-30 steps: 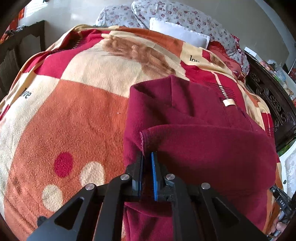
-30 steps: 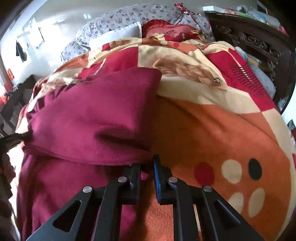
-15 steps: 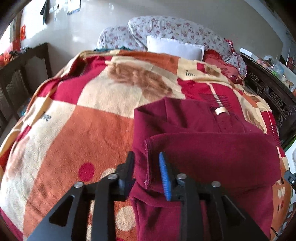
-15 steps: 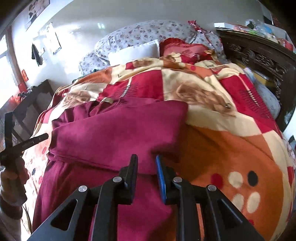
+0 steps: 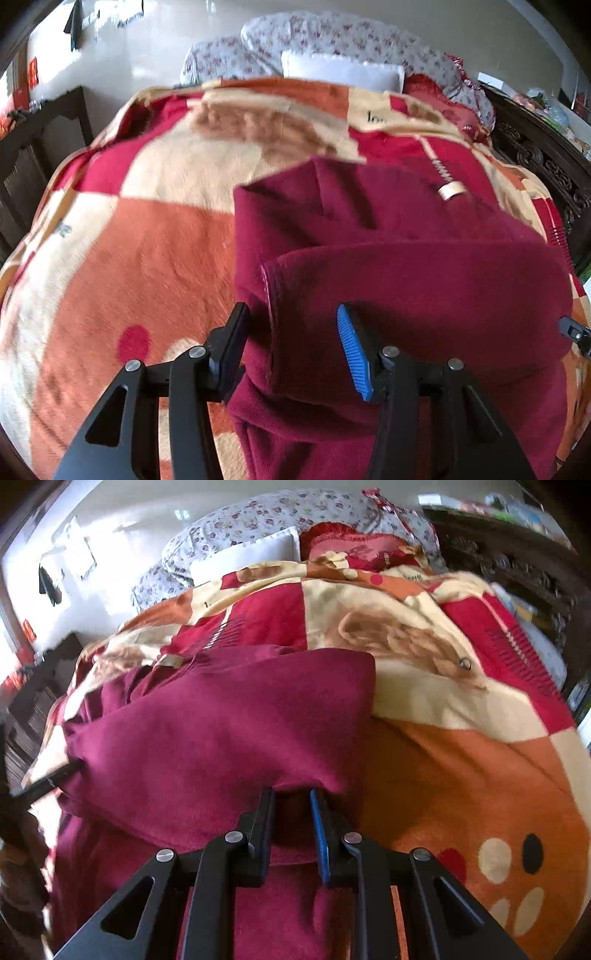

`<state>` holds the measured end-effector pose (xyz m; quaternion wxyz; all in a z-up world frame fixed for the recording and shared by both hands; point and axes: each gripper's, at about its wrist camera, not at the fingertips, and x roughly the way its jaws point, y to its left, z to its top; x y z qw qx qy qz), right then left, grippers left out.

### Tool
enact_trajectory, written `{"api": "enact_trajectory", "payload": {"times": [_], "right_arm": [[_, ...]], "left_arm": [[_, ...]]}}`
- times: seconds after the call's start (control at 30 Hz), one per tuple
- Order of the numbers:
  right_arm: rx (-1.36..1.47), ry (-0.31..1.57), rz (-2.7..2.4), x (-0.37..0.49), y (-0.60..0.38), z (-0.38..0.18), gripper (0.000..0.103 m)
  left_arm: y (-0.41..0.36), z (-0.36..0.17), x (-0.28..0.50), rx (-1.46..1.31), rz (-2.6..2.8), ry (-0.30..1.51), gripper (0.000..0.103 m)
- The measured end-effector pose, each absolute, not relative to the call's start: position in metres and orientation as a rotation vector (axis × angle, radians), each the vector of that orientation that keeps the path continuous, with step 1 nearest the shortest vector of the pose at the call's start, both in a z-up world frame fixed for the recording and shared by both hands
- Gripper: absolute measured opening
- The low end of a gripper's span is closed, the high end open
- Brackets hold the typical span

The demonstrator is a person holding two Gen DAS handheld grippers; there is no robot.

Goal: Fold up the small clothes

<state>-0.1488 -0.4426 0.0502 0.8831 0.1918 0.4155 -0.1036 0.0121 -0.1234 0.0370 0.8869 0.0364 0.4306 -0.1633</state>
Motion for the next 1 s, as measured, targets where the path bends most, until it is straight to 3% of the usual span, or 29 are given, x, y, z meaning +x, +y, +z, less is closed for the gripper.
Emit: {"api": "enact_trajectory", "payload": {"times": [0.07, 0.27, 0.33, 0.4, 0.5, 0.57, 0.63, 0.67, 0.83, 1.0], "right_arm": [[0.403, 0.87, -0.221, -0.154, -0.442, 0.053, 0.019], [0.295, 0.884, -0.268, -0.172, -0.422, 0.061, 0.023], [0.323, 0.922, -0.266, -0.165, -0.426, 0.049, 0.023], [0.356, 0.916, -0.261, -0.164, -0.431, 0.047, 0.023], [0.385, 0.885, -0.24, -0.178, -0.431, 0.061, 0.024], [0.381, 0.87, -0.223, -0.194, -0.425, 0.072, 0.031], [0.37, 0.859, -0.205, -0.218, -0.419, 0.085, 0.051], [0.37, 0.854, -0.191, -0.229, -0.417, 0.09, 0.055], [0.399, 0.862, -0.111, -0.283, -0.407, 0.105, 0.065], [0.431, 0.927, -0.009, -0.335, -0.389, 0.096, 0.066]], "left_arm": [[-0.123, 0.034, 0.012, 0.078, -0.325, 0.886, 0.058], [-0.116, 0.034, 0.007, 0.063, -0.323, 0.888, 0.059], [-0.115, 0.033, 0.005, 0.056, -0.316, 0.891, 0.062], [-0.115, 0.029, 0.007, 0.044, -0.302, 0.907, 0.074], [-0.111, 0.026, 0.002, 0.031, -0.301, 0.925, 0.075], [-0.105, 0.03, -0.006, 0.023, -0.302, 0.933, 0.075], [-0.099, 0.036, -0.018, 0.027, -0.301, 0.933, 0.075], [-0.094, 0.04, -0.026, 0.023, -0.304, 0.933, 0.075], [-0.069, 0.058, -0.078, 0.009, -0.349, 0.941, 0.075], [-0.05, 0.065, -0.138, 0.046, -0.412, 0.965, 0.075]]}}
